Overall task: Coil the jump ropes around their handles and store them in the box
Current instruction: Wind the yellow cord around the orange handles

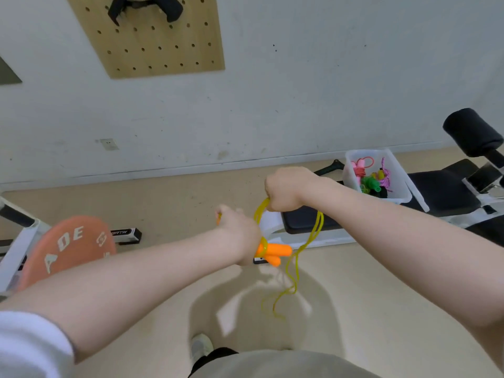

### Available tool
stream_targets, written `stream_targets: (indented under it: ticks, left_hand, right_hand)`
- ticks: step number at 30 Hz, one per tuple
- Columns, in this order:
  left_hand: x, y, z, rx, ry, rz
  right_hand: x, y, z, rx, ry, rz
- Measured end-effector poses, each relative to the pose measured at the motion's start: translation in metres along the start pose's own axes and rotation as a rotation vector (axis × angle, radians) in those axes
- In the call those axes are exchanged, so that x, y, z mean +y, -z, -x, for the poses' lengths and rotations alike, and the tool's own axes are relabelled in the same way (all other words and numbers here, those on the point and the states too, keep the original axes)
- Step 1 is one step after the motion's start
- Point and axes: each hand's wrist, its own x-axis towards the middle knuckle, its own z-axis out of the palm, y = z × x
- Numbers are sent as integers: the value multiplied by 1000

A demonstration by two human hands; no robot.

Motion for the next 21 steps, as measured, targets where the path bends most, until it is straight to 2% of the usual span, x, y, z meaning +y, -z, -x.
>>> stream_targets:
  ticks: [3,5,9,13,15,17,19,21]
  left_hand:
    - [-25,-16,-21,-8,185,241]
    - [-45,-19,-30,35,243,437]
    - [-71,-11,-42,75,137,836]
    - [-82,3,-28,-46,-93,1208]
    - [-80,8,-21,-67,-207,1195]
    - [-73,16,-13,-39,-311,1040]
    - [-66,26,-5,40,-394,756]
    - [-58,34,5,181,-373,421]
  right_hand:
    - [-13,6,13,-120,-11,-432]
    - [-21,-7,17,-163,-16,-762]
    - [-31,-44,22,-254,16,-1208]
    - [-10,-74,19,-285,91,-1218]
    - [0,-79,17,-266,94,-1157]
    - [8,-80,16,-249,75,-1082]
    - [18,-78,13,-193,66,-937]
    - [28,-70,8,-123,64,-690]
